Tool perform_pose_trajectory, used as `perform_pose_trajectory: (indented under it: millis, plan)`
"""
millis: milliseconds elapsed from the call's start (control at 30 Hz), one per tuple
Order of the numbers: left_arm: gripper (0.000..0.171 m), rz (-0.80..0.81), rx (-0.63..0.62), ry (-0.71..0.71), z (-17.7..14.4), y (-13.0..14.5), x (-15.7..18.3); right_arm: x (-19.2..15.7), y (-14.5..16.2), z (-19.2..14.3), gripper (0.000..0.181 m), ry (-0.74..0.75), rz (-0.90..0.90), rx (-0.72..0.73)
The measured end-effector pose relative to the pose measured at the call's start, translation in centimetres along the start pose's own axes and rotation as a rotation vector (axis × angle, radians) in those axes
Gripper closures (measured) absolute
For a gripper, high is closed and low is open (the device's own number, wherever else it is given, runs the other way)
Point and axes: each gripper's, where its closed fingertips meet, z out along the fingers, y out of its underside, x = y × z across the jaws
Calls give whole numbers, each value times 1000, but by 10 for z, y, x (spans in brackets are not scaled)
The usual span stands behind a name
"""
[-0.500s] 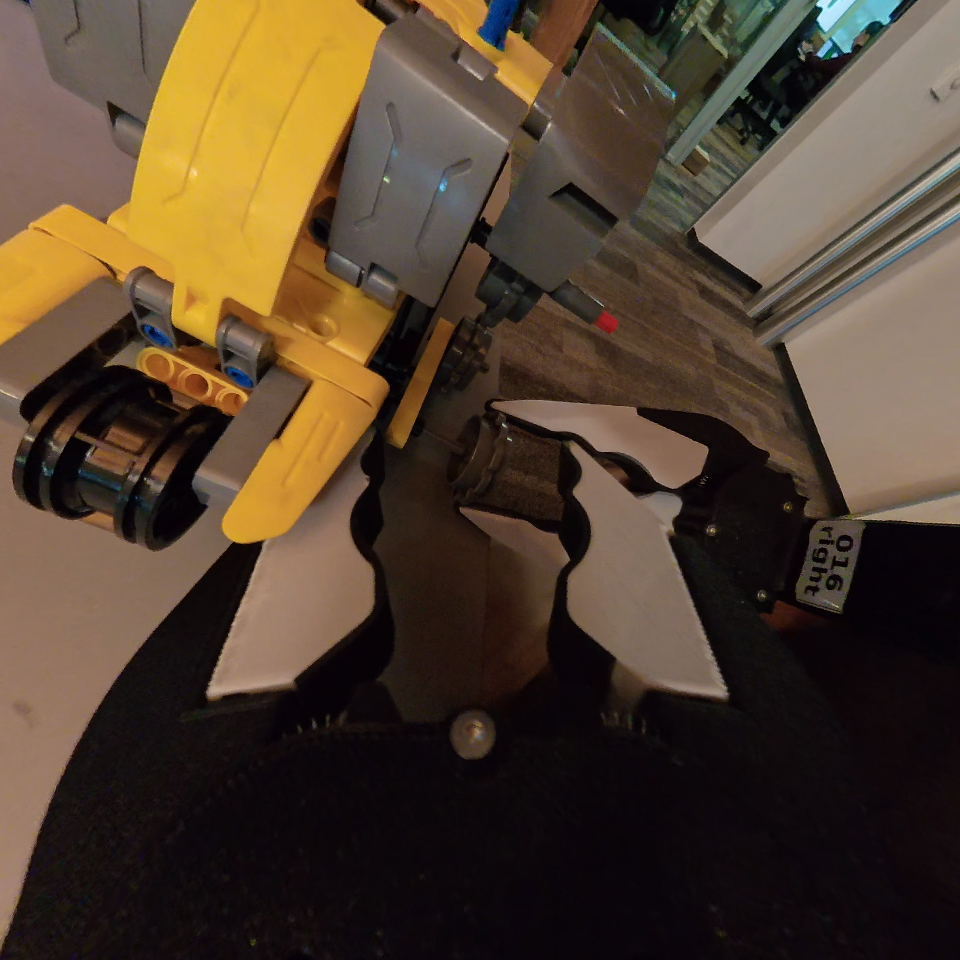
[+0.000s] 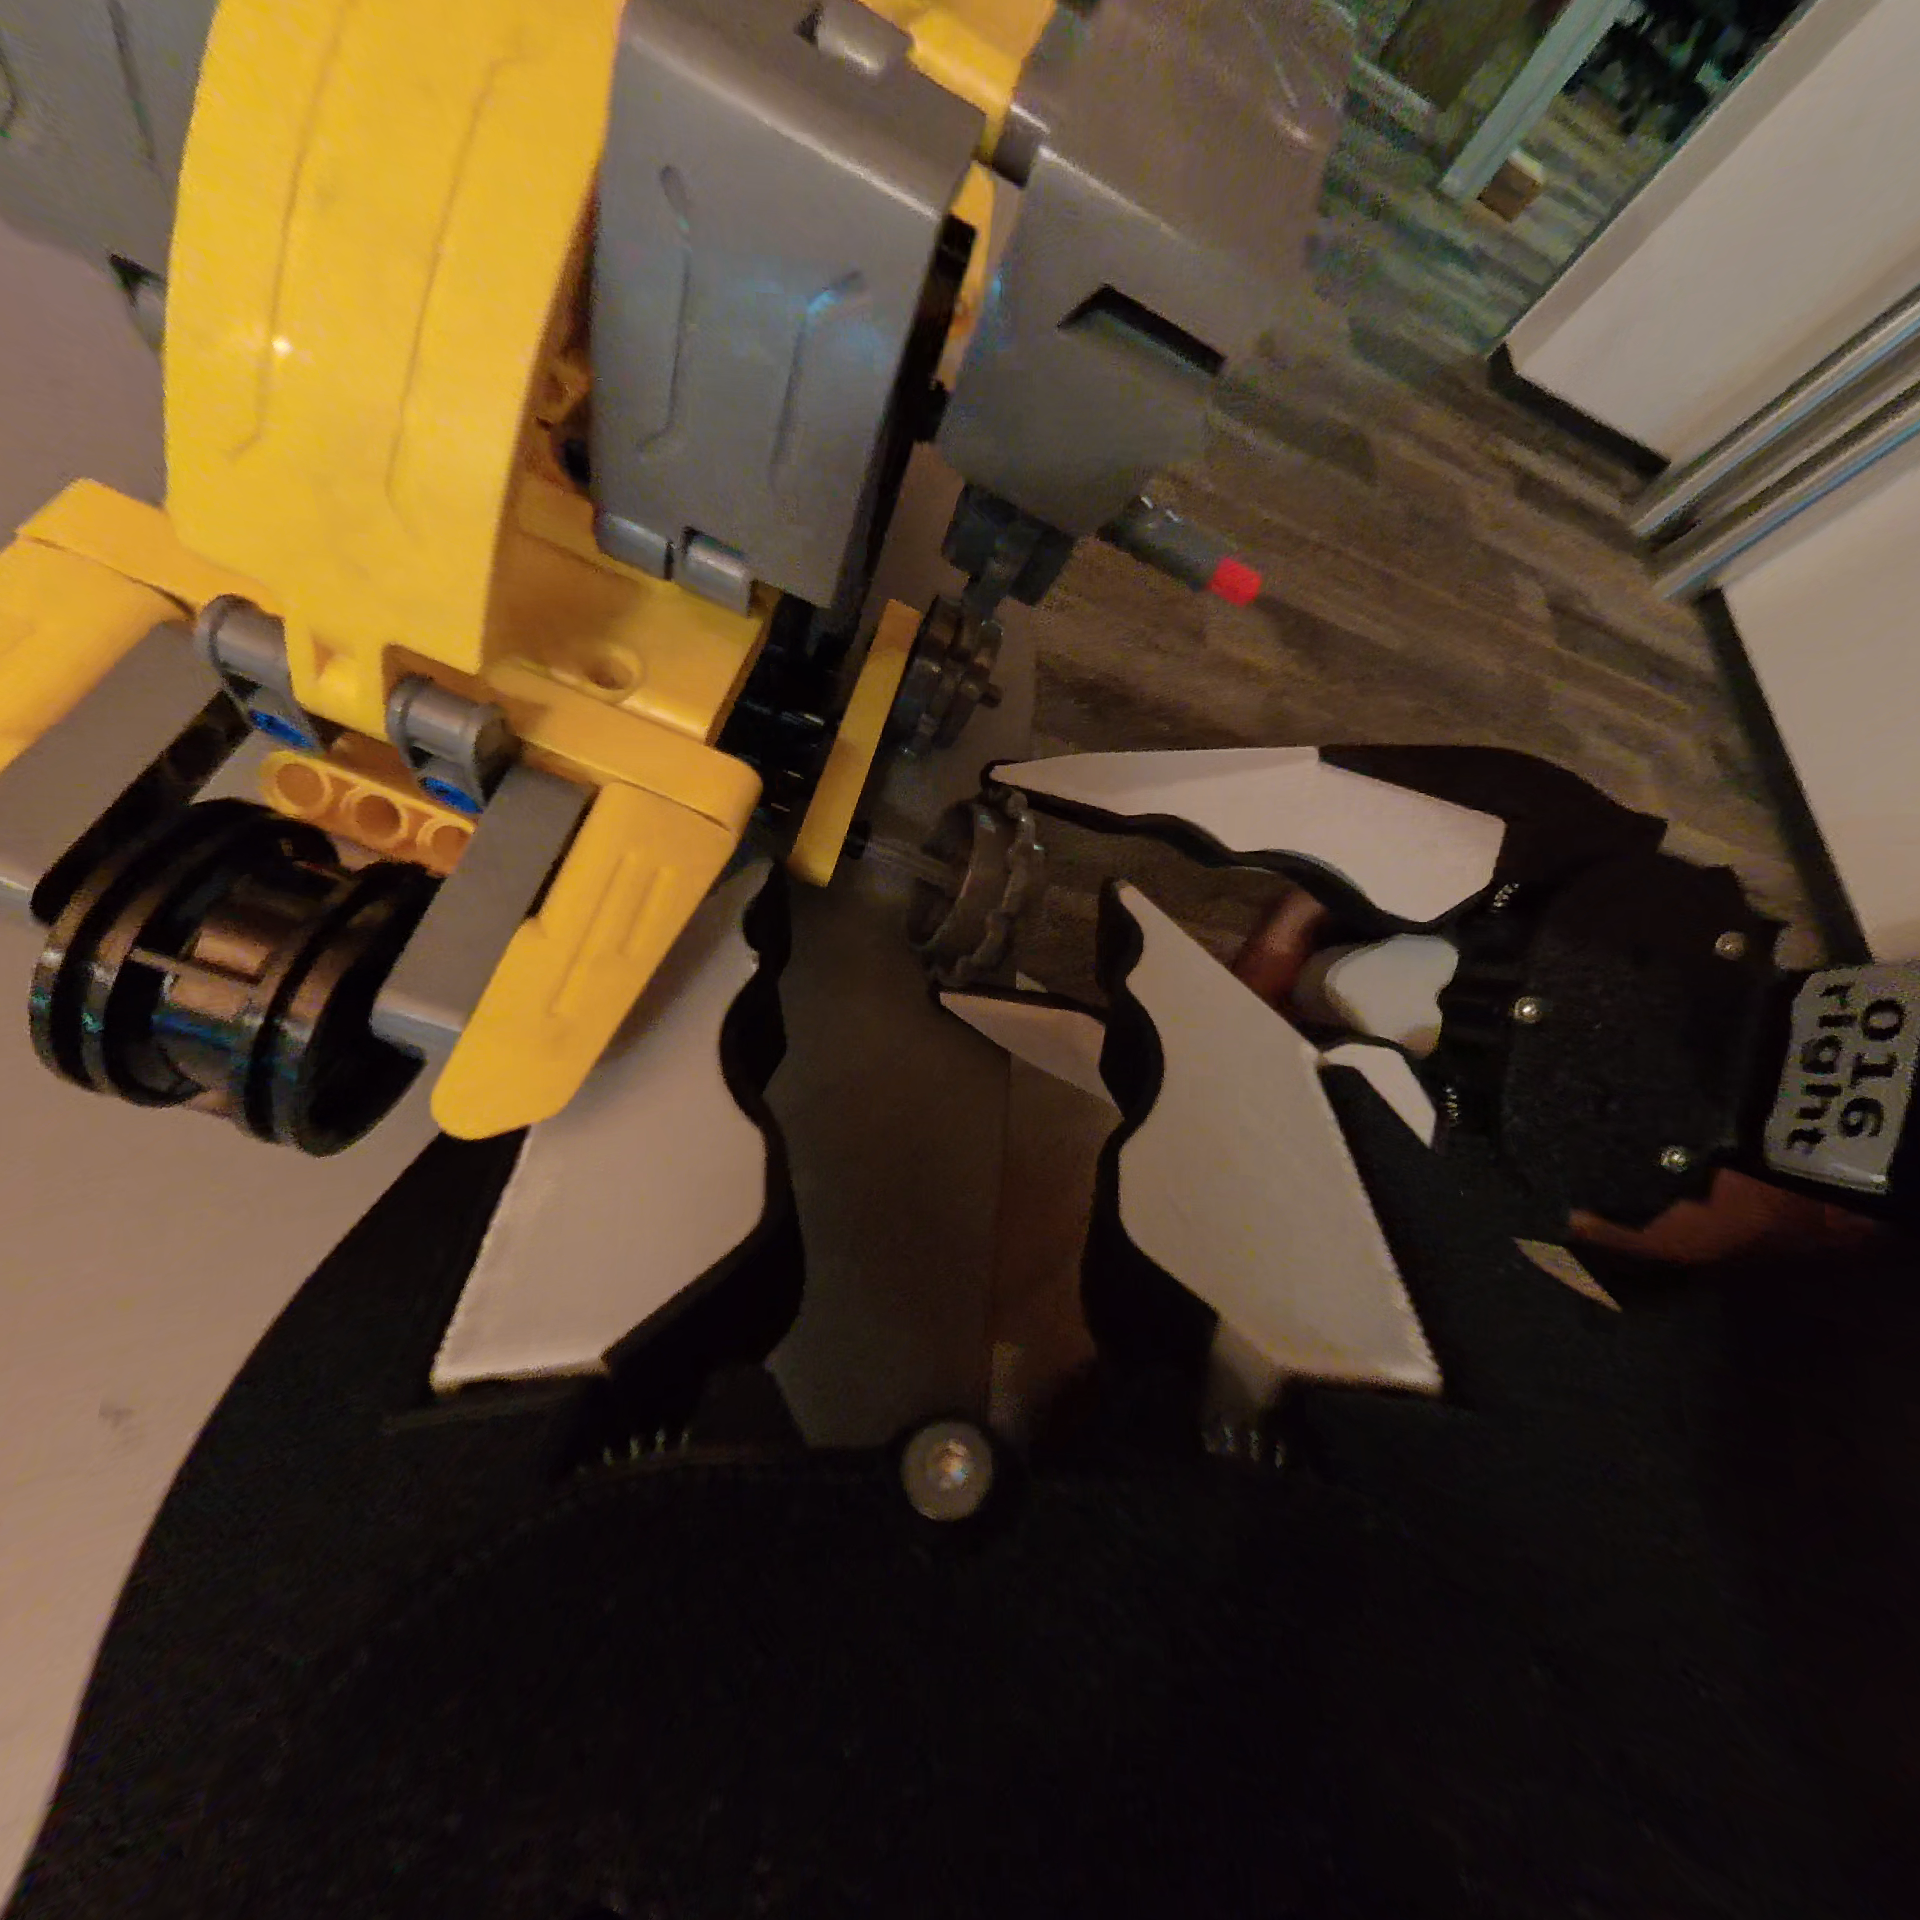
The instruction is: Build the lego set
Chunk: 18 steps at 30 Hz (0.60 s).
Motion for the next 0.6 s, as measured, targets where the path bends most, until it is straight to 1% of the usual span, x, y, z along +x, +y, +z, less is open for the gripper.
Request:
perform_pose_trajectory:
  millis: [167, 267, 367, 400, 433, 467, 500, 533, 567, 600]
  plan:
    - [121, 19, -3, -26, 0, 0, -1, 1, 0, 0, 142, -26, 28, -7]
    - [129, 3, 4, -39, 0, -1, -6, 1, -2, 0, 142, -44, 20, -3]
    - [132, -32, 14, -33, -2, -3, -9, 0, -2, 2, 142, -68, 10, 9]
    - [136, -45, 22, -33, -3, -4, -11, 0, -2, 3, 142, -75, 10, 22]
    - [147, -57, 36, -38, -4, -5, -13, 1, -4, 4, 142, -77, 11, 42]
    - [151, -71, 48, -35, -5, -7, -14, 2, -6, 5, 142, -75, 10, 66]
    - [162, -76, 59, -15, -7, -8, -13, 2, -7, 6, 142, -74, 6, 85]
    - [164, -84, 67, -11, -8, -9, -13, 2, -7, 7, 142, -75, 9, 93]
    - [160, -87, 72, -2, -8, -9, -12, 1, -6, 7, 142, -77, 15, 94]
    - [153, -87, 73, 9, -8, -10, -11, 1, -4, 7, 142, -75, 16, 97]
